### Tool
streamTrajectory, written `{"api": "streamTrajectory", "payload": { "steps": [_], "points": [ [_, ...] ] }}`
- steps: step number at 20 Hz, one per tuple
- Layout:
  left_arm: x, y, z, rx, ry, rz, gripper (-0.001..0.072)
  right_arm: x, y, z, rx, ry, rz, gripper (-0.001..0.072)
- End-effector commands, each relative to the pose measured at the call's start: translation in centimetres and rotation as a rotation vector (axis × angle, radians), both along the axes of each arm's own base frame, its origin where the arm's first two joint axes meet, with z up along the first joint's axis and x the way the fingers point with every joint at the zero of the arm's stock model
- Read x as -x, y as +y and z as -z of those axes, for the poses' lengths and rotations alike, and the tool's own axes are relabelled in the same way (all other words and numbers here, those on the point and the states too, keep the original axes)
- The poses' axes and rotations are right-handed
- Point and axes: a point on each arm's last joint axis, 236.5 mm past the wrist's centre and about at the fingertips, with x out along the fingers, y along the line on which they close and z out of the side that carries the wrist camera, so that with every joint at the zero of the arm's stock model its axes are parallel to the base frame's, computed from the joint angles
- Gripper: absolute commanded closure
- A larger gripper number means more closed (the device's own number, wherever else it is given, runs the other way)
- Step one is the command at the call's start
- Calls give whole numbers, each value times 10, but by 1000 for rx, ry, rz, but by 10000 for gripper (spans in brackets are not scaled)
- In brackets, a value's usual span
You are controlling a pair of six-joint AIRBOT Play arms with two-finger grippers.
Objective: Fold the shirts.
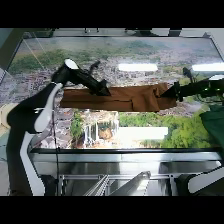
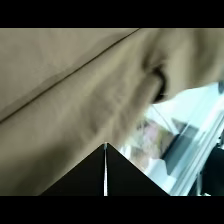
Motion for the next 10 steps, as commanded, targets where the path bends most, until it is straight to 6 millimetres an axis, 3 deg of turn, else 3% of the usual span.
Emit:
{"api": "streamTrajectory", "payload": {
  "steps": [1,3,5,7,8,10],
  "points": [
    [29,-60,45,-33,70,37,705,17,-1,-50,-30,-54,-49,689],
    [26,-76,47,-41,74,29,705,22,12,-82,-75,-110,-72,689],
    [23,-78,52,-76,66,17,705,21,25,-119,-124,-189,-71,689],
    [25,-85,41,-31,84,14,704,22,44,-149,-174,-253,-86,689],
    [26,-93,16,70,93,24,704,24,56,-159,-191,-272,-101,689],
    [24,-104,-76,377,65,70,705,21,90,-169,-199,-285,-112,688]
  ]
}}
